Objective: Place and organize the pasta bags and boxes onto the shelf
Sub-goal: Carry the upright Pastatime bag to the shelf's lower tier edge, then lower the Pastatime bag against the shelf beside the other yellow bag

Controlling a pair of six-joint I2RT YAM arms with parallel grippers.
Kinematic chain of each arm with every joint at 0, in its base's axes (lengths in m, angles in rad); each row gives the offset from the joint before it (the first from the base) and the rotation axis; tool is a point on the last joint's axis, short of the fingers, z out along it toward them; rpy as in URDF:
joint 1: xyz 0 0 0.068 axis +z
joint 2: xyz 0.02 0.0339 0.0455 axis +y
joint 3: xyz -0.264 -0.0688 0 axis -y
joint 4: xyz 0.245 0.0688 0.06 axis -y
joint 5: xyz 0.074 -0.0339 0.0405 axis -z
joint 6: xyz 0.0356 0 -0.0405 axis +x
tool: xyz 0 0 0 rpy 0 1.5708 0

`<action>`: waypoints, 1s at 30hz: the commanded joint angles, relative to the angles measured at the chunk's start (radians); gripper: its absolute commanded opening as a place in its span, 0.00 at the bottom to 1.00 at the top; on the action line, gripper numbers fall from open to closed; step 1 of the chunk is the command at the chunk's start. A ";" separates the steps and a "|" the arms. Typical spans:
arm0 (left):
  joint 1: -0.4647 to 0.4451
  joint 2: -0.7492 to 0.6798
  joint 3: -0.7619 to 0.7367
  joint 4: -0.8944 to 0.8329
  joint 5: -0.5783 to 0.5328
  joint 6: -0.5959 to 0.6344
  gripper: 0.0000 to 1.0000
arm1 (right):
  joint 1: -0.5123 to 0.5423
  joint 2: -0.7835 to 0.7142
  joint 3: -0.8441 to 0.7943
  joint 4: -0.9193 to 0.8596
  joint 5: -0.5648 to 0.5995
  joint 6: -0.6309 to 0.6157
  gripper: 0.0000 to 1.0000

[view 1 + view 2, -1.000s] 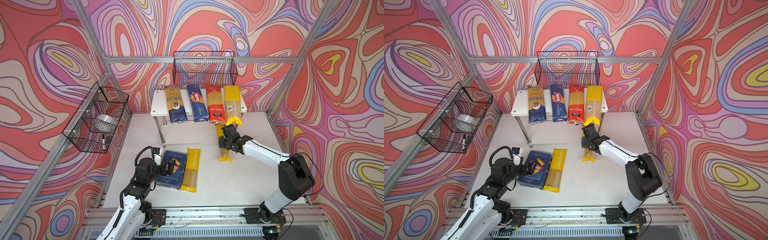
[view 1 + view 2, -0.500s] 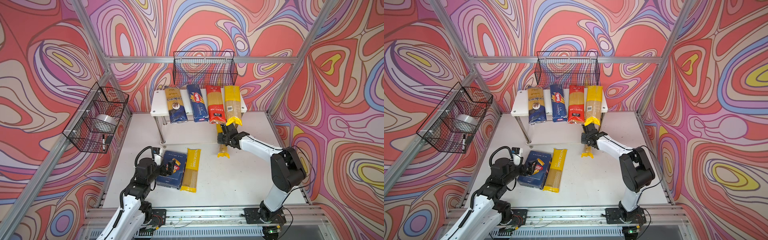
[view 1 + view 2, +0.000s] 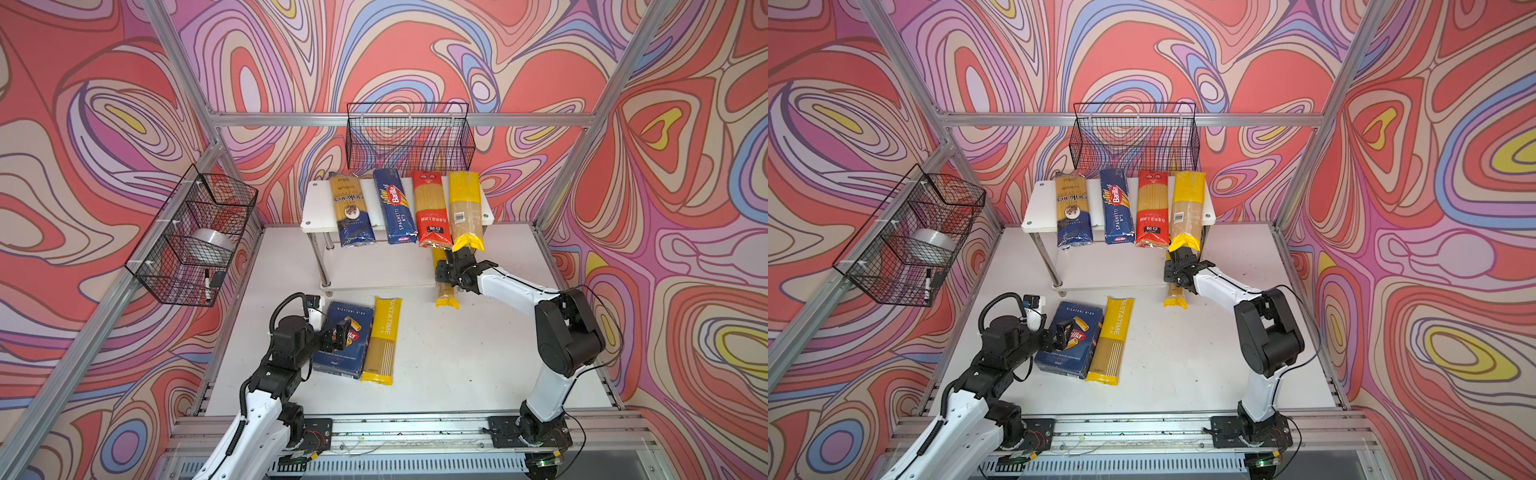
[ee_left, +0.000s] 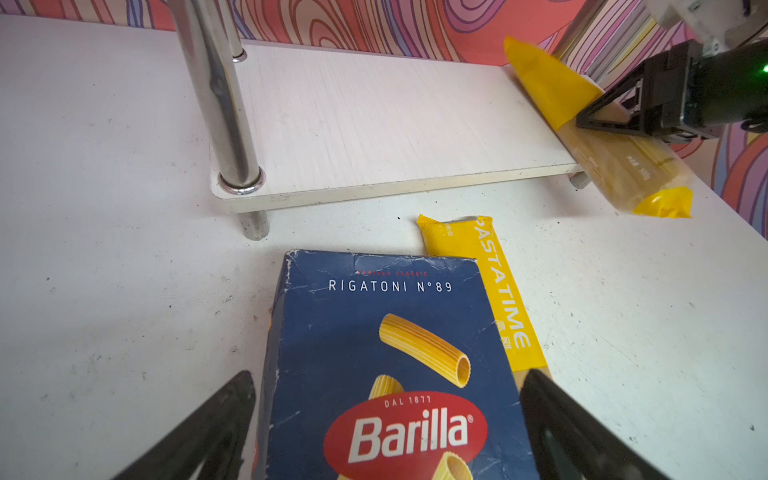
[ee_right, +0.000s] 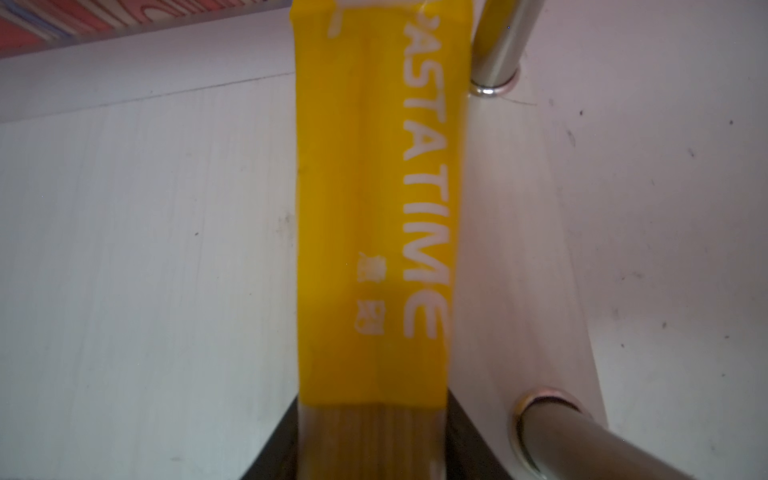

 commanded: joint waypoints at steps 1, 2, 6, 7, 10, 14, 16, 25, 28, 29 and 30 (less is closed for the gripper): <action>-0.002 0.002 0.021 -0.008 0.005 0.010 1.00 | -0.007 0.002 0.034 0.006 -0.020 0.001 0.57; -0.002 0.002 0.020 -0.007 0.005 0.010 1.00 | -0.008 -0.009 0.025 0.006 -0.027 0.004 0.59; -0.002 0.002 0.021 -0.007 0.006 0.010 1.00 | -0.007 -0.071 -0.028 0.008 -0.014 0.001 0.63; -0.002 0.002 0.021 -0.007 0.005 0.010 1.00 | -0.007 -0.092 -0.037 -0.004 -0.016 -0.001 0.64; -0.003 0.001 0.021 -0.008 0.005 0.010 1.00 | -0.005 -0.147 -0.087 -0.021 -0.053 0.004 0.67; -0.002 0.002 0.021 -0.009 0.003 0.008 1.00 | -0.006 -0.246 -0.212 0.029 -0.119 0.036 0.69; -0.002 0.002 0.021 -0.007 0.004 0.009 1.00 | -0.005 -0.295 -0.272 0.046 -0.131 0.047 0.70; -0.002 0.002 0.021 -0.008 0.008 0.011 1.00 | -0.004 -0.495 -0.484 0.105 -0.239 0.131 0.71; -0.002 0.002 0.021 -0.007 0.008 0.011 1.00 | -0.004 -0.550 -0.496 0.054 -0.242 0.145 0.71; -0.003 0.002 0.022 -0.007 0.009 0.011 1.00 | -0.004 -0.567 -0.496 0.037 -0.246 0.144 0.72; -0.002 0.003 0.022 -0.007 0.008 0.011 1.00 | -0.004 -0.584 -0.496 0.024 -0.249 0.143 0.71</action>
